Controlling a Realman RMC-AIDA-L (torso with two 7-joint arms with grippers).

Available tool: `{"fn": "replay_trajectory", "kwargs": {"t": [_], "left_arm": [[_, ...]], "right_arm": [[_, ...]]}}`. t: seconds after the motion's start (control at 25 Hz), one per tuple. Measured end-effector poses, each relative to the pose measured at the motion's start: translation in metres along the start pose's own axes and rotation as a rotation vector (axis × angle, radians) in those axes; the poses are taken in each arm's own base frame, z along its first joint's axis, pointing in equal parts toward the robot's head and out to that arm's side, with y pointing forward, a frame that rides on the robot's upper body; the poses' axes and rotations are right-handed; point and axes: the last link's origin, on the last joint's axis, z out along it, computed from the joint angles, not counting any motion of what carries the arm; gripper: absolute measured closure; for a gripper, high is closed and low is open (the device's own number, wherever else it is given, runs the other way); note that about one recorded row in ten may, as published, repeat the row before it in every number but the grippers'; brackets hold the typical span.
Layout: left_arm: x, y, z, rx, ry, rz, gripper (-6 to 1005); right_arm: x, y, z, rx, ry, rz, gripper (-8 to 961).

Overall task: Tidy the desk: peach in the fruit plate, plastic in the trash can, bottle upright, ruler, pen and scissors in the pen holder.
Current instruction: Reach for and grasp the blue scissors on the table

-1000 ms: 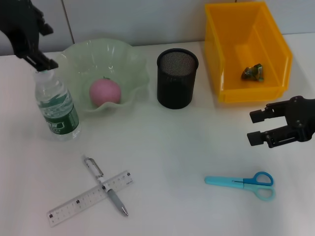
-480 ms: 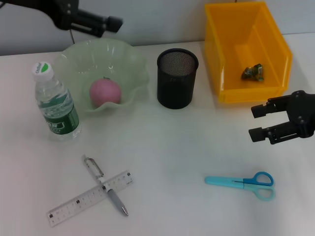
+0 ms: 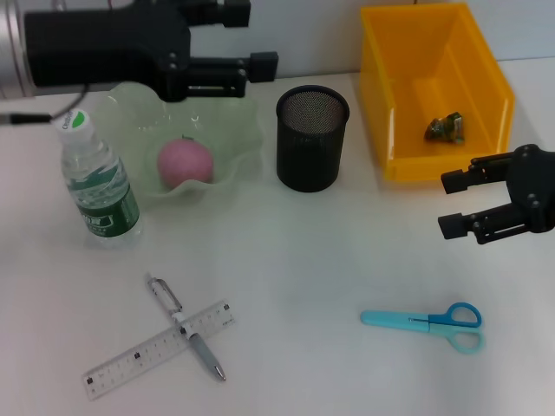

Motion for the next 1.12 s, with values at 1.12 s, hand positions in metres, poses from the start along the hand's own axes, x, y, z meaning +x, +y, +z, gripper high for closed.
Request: {"fn": "replay_trajectory", "kwargs": {"t": [1.12], "left_arm": [[-0.122,0.069,0.019,-0.128,-0.107,-0.142,212]], "right_arm": [[-0.017,0.004,0.005,-0.038,0.085,-0.047,153]]}}
